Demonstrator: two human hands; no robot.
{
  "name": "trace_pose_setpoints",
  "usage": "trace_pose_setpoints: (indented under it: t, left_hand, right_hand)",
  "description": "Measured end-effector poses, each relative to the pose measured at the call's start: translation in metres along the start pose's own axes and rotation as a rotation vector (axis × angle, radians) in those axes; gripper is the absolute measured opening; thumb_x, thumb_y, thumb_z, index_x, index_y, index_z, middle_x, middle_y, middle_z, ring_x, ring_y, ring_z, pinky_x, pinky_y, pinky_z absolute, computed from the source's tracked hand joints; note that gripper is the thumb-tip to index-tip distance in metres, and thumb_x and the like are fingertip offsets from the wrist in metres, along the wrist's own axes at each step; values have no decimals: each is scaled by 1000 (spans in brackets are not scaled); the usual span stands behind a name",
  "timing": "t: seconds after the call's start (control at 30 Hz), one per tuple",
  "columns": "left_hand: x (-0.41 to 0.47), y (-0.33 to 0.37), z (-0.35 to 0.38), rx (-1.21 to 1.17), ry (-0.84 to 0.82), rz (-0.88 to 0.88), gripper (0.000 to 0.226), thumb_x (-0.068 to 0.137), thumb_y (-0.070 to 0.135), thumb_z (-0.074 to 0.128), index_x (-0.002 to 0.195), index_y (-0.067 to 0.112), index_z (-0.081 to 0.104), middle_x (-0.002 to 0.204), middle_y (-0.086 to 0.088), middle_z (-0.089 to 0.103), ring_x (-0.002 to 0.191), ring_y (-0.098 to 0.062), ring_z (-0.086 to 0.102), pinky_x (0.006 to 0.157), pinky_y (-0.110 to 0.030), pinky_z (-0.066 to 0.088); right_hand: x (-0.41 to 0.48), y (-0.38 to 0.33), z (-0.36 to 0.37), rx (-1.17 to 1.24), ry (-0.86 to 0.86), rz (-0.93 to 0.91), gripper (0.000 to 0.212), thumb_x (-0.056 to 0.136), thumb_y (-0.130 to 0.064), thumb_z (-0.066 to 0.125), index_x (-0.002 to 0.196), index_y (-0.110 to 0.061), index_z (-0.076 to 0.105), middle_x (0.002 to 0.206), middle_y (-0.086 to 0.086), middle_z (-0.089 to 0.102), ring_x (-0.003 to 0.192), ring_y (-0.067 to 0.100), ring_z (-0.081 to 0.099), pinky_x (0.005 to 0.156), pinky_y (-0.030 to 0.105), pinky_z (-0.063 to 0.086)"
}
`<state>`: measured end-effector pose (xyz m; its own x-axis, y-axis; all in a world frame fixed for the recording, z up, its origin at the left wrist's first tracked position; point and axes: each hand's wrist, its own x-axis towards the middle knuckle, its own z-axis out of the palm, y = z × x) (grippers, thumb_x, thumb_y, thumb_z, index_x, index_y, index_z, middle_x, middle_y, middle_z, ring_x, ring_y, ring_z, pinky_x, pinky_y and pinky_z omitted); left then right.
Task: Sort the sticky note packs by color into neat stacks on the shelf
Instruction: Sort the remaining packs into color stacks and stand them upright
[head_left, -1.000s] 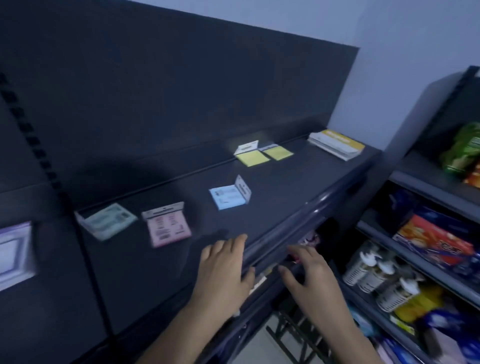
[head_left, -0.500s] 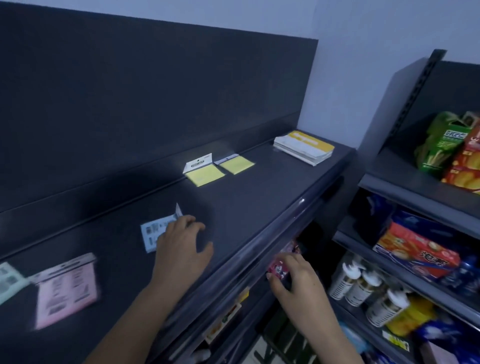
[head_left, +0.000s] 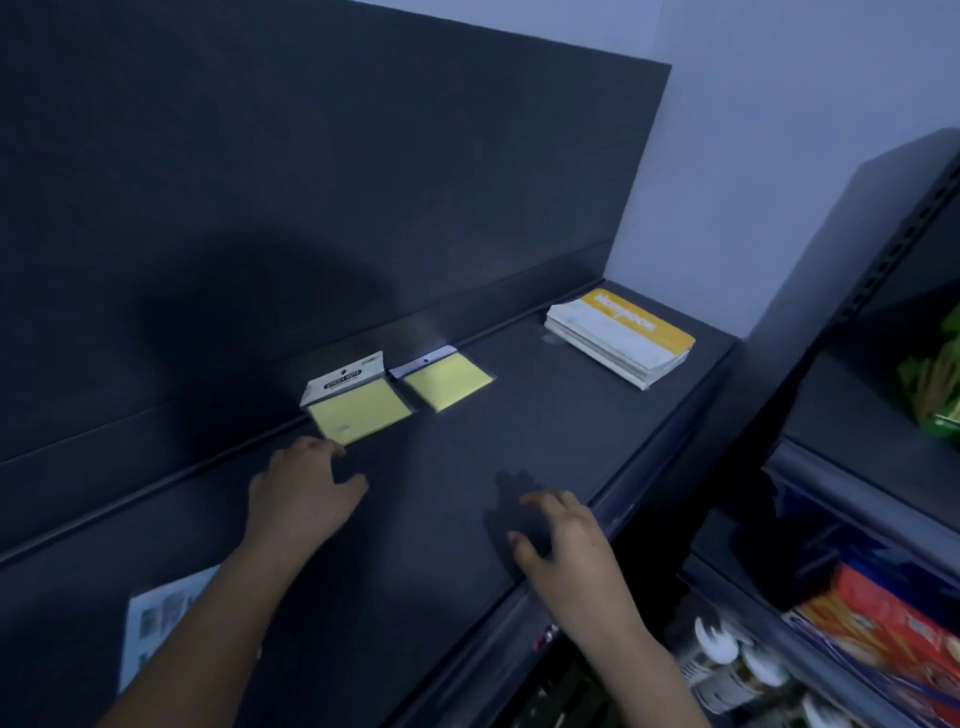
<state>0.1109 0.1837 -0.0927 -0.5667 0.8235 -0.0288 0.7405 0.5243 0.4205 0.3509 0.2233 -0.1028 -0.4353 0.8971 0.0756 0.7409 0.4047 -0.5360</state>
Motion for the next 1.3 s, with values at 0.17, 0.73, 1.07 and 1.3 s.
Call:
trace_pose_setpoints:
  t: [0.17, 0.73, 1.07, 1.3]
  left_hand:
    - [37, -3, 9, -2, -108, -163, 42, 84, 45, 57, 118, 21, 55, 130, -3, 51, 120, -25, 46, 96, -36, 39]
    - [94, 26, 40, -210, 156, -499, 64, 67, 29, 82, 120, 13, 51, 127, -9, 50, 122, -32, 38, 98, -42, 32]
    - [98, 48, 53, -566, 210, -431, 55, 59, 5, 85, 99, 23, 51, 111, -2, 44, 113, -26, 45, 97, -39, 38]
    - [73, 53, 38, -881, 171, -548, 65, 58, -10, 81, 107, 12, 44, 92, 2, 55, 82, -14, 54, 62, -25, 42]
  right_hand:
    - [64, 8, 2, -60, -69, -25, 42, 93, -32, 51, 133, -19, 45, 130, -3, 45, 120, 14, 40, 102, 24, 30]
    - [244, 13, 49, -165, -300, -79, 101, 76, -69, 52, 149, -16, 4, 157, 5, 1, 145, 27, -9, 111, 57, -10]
    - [244, 0, 68, 361, -106, -10, 61, 74, -17, 70, 129, -20, 44, 128, -1, 51, 127, 18, 39, 115, 35, 16]
    - [229, 6, 56, 479, -258, 4, 57, 77, -5, 64, 127, -23, 42, 94, -7, 55, 97, 16, 58, 87, 25, 43]
